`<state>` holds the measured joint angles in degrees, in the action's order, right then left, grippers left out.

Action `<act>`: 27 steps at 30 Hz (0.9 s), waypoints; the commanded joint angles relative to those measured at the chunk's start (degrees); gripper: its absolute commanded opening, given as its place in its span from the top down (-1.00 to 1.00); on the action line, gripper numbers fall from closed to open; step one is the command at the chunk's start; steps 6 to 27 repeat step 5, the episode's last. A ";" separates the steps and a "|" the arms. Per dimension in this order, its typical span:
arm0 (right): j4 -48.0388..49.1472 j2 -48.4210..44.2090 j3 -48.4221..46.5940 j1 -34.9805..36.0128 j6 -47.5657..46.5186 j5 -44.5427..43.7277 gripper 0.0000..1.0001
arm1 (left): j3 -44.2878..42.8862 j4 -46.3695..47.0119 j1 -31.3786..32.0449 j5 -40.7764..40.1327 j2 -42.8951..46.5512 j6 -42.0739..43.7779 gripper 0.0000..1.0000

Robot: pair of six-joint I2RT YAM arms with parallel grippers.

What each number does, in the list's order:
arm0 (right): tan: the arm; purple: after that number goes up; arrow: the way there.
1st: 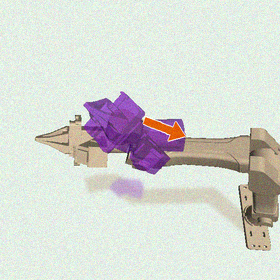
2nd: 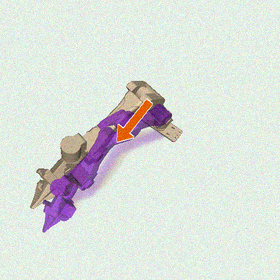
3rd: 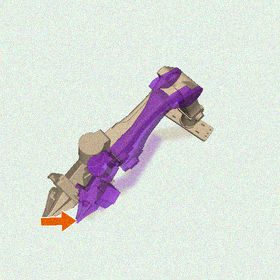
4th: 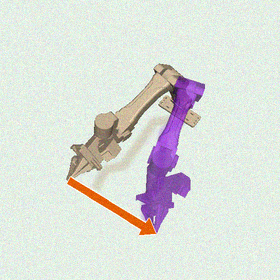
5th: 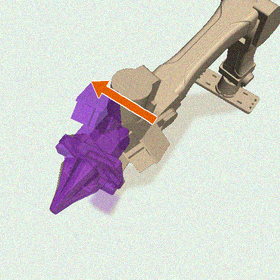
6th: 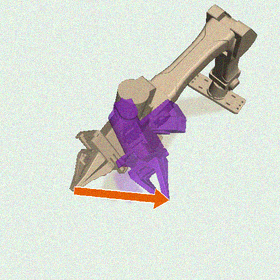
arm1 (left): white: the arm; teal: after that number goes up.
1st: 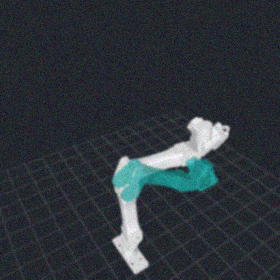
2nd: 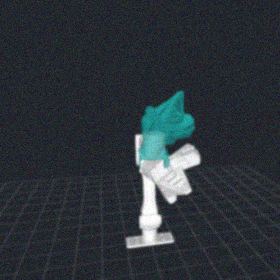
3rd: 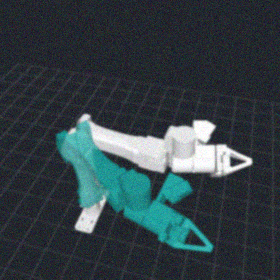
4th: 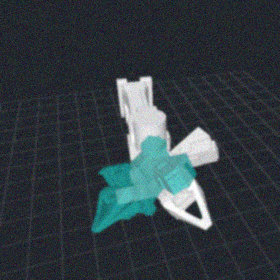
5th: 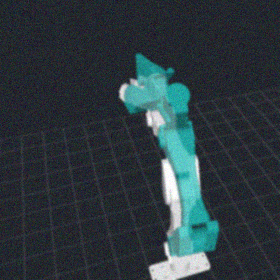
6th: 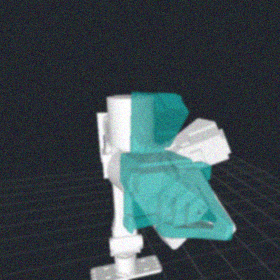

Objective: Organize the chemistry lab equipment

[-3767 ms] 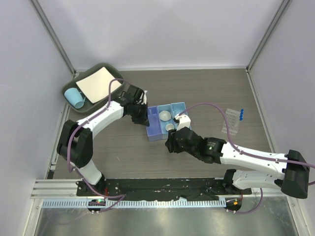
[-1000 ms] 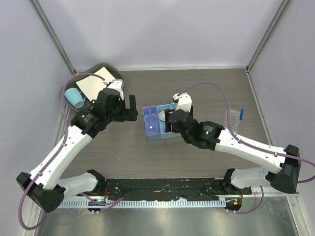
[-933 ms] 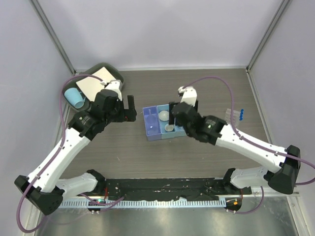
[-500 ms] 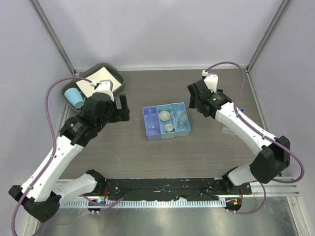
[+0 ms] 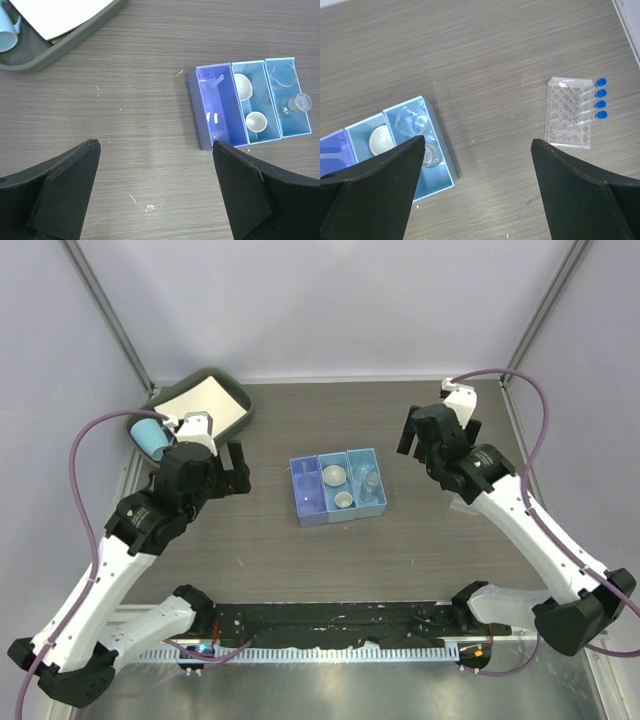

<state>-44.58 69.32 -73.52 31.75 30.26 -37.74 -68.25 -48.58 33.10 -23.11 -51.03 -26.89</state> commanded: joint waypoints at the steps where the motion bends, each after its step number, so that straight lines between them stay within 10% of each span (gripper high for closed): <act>1: 7.73 -4.80 2.13 0.16 -4.51 2.84 -0.87 | 0.83 -0.38 -0.06 -2.37 2.42 0.09 -1.00; 27: 5.29 -2.53 -0.13 0.16 -3.72 -1.89 -0.88 | 0.84 0.06 -0.06 -2.02 3.56 0.61 -1.00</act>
